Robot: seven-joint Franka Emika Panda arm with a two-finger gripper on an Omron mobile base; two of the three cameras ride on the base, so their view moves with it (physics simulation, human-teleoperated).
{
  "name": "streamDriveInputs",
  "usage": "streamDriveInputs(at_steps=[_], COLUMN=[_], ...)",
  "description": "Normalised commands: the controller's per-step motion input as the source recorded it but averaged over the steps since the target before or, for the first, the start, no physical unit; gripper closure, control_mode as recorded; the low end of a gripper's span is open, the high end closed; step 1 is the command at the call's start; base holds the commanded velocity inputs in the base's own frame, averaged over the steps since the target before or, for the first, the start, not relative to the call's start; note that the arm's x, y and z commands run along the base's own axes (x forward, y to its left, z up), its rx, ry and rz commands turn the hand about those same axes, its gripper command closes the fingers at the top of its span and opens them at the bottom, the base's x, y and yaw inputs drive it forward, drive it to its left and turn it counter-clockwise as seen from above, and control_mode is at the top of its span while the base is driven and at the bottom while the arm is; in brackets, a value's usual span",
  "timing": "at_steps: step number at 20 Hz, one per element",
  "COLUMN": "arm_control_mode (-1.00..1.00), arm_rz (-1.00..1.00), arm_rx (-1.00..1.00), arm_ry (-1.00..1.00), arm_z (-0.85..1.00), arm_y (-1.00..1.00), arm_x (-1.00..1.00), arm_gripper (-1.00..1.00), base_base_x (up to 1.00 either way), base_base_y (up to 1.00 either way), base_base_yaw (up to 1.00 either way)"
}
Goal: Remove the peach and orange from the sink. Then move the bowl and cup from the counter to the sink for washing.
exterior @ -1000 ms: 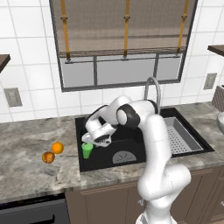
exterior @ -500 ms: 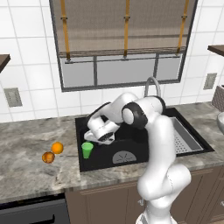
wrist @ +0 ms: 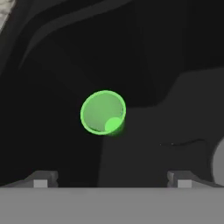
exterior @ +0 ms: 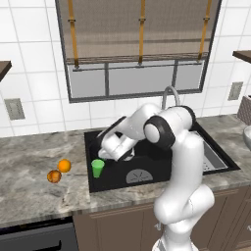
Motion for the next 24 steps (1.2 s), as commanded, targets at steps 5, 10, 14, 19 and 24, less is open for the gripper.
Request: streamDriveInputs(at_steps=[5, 10, 14, 19, 24], arm_control_mode=[-1.0, -1.0, -1.0, -1.0, -1.0], arm_rz=[0.0, 0.0, -0.01, -0.03, 0.0], arm_rx=[-0.16, -0.17, -0.16, -0.16, -0.13], arm_ry=[0.02, 0.12, 0.23, 0.28, 0.26], arm_z=[0.39, 0.43, 0.42, 0.48, 0.56], arm_y=[-0.21, -0.24, -0.22, -0.17, -0.04], arm_x=[-0.22, -0.21, -0.16, -0.08, 0.0], arm_gripper=[-1.0, -1.0, -1.0, -1.0, -1.0], base_base_x=[0.0, 0.0, 0.0, 0.0, 0.0], base_base_y=[0.0, 0.0, 0.0, 0.0, 0.0], base_base_yaw=[0.0, 0.0, 0.0, 0.0, 0.0])
